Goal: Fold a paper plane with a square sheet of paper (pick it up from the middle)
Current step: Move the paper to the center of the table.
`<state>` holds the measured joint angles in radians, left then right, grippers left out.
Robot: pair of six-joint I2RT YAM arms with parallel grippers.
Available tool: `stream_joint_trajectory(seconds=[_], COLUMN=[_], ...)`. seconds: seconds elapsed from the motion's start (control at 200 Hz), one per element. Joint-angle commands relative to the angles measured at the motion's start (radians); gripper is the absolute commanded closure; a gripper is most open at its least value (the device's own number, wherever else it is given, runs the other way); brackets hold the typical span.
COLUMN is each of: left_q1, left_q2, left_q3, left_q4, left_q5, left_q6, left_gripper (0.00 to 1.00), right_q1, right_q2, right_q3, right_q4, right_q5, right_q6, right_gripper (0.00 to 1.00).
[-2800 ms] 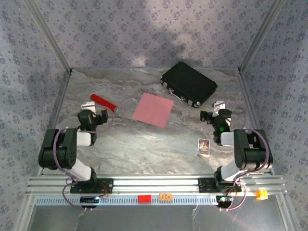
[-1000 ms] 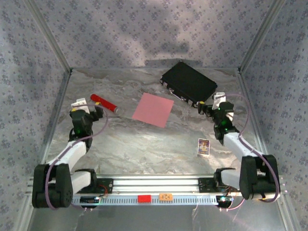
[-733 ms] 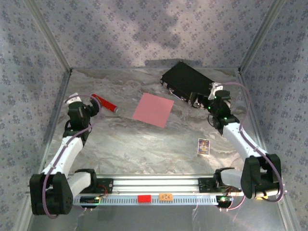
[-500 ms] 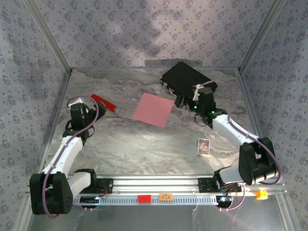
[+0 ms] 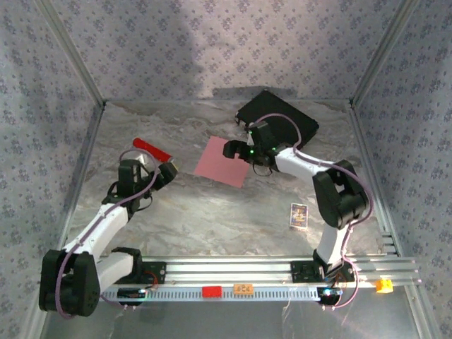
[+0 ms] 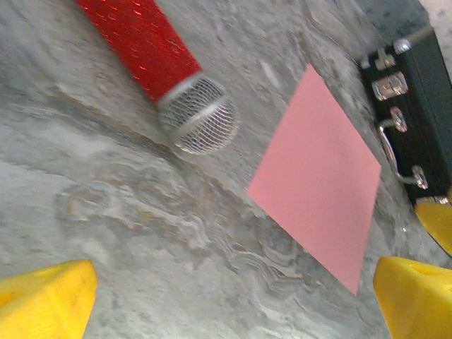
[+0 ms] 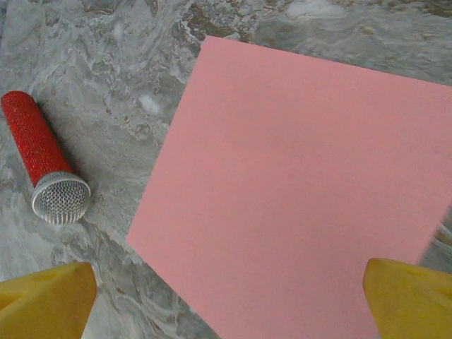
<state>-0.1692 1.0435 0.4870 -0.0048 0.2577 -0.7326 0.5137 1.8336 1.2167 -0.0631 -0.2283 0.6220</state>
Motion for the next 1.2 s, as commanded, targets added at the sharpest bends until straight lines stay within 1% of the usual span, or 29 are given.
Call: stream_joint_trajectory(seconds=[0.0, 0.06, 0.135, 0.34, 0.515, 0.705, 0.72, 0.84, 0.895, 1.004, 1.094, 1.194], left_q1=[-0.05, -0.075, -0.093, -0.104, -0.105, -0.107, -0.107, -0.107, -0.107, -0.106, -0.107, -0.106], left_q2=[0.004, 0.007, 0.004, -0.021, -0.062, -0.106, -0.107, -0.112, -0.114, -0.128, -0.148, -0.169], left_q3=[0.03, 0.033, 0.032, 0.025, 0.029, 0.013, 0.012, 0.02, 0.028, 0.036, 0.039, 0.033], left_q4=[0.013, 0.011, 0.009, 0.002, -0.04, -0.059, -0.06, -0.082, -0.099, -0.126, -0.15, -0.153], left_q5=[0.04, 0.037, 0.03, 0.024, 0.025, 0.021, 0.021, 0.015, 0.015, 0.004, -0.026, -0.034], left_q6=[0.024, 0.026, 0.021, 0.024, 0.047, 0.051, 0.052, 0.06, 0.069, 0.085, 0.094, 0.099], left_gripper=[0.0, 0.0, 0.0, 0.0, 0.0, 0.0, 0.0, 0.0, 0.0, 0.0, 0.0, 0.0], right_q1=[0.018, 0.023, 0.026, 0.038, 0.042, 0.056, 0.058, 0.083, 0.095, 0.135, 0.182, 0.217], right_q2=[0.067, 0.103, 0.145, 0.215, 0.216, 0.179, 0.174, 0.13, 0.109, 0.058, 0.013, -0.033], right_q3=[0.077, 0.101, 0.134, 0.179, 0.132, 0.04, 0.032, -0.016, -0.074, -0.13, -0.174, -0.215], right_q4=[-0.046, -0.049, -0.064, -0.116, -0.161, -0.181, -0.186, -0.207, -0.227, -0.271, -0.305, -0.322], right_q5=[-0.025, -0.045, -0.081, -0.14, -0.149, -0.172, -0.175, -0.187, -0.186, -0.167, -0.161, -0.148], right_q6=[0.048, 0.06, 0.065, 0.055, 0.032, 0.015, -0.02, -0.078, -0.111, -0.183, -0.245, -0.259], right_gripper=[0.02, 0.02, 0.04, 0.05, 0.05, 0.05, 0.06, 0.06, 0.06, 0.07, 0.07, 0.07])
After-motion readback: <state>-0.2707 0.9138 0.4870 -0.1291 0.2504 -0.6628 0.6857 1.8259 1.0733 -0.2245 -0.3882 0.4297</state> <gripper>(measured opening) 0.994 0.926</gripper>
